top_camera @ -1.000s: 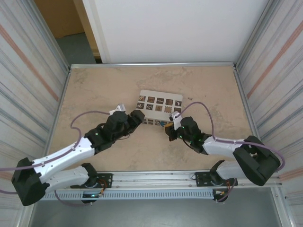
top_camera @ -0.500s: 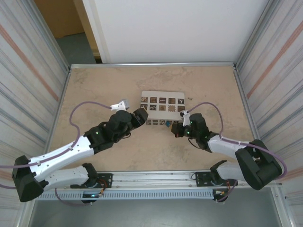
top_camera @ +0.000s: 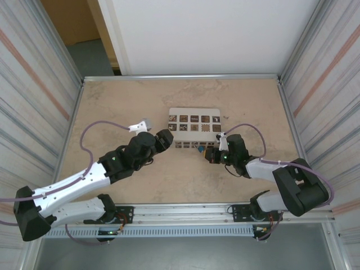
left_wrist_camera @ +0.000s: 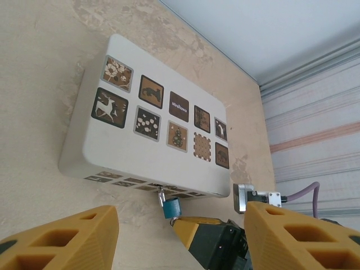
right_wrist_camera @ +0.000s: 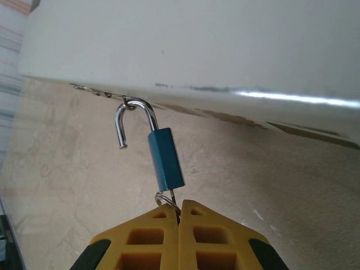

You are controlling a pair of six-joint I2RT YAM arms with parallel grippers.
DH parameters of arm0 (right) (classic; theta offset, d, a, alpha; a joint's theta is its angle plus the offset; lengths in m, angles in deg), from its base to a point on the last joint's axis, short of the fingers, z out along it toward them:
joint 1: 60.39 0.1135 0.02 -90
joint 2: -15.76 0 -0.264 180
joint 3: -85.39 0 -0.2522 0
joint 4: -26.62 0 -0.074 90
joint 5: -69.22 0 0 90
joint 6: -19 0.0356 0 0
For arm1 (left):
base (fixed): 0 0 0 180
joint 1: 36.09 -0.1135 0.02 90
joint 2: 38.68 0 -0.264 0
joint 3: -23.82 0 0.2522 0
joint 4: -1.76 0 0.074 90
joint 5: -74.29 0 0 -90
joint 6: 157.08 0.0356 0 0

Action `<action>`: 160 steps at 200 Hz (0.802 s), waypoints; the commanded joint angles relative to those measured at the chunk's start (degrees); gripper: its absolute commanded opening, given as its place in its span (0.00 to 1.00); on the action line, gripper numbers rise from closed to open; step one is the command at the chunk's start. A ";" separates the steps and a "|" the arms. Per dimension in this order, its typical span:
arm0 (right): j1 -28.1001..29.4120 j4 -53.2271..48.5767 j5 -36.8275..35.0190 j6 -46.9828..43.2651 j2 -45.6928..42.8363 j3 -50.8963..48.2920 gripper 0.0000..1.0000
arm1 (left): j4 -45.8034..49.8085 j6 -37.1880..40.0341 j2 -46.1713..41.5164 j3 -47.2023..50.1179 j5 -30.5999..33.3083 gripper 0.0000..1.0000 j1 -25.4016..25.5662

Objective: Unlock the padlock with the key

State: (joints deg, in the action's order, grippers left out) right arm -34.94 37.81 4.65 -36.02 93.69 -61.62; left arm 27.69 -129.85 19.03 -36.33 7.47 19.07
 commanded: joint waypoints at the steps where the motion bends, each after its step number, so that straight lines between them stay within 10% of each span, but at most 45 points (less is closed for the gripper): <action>1: -0.60 -2.71 -0.41 1.34 1.30 0.31 0.00 | 1.21 0.95 -1.46 -0.10 2.88 0.61 0.29; 160: -2.68 -13.78 -3.55 -2.43 -7.46 2.11 0.42 | 6.46 3.11 -2.59 2.26 8.23 0.68 -0.50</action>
State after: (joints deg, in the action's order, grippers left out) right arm -36.80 28.98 2.49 -36.28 89.69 -61.56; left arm 32.26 -128.73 17.24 -34.80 12.93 19.05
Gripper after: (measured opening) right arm 0.389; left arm 0.670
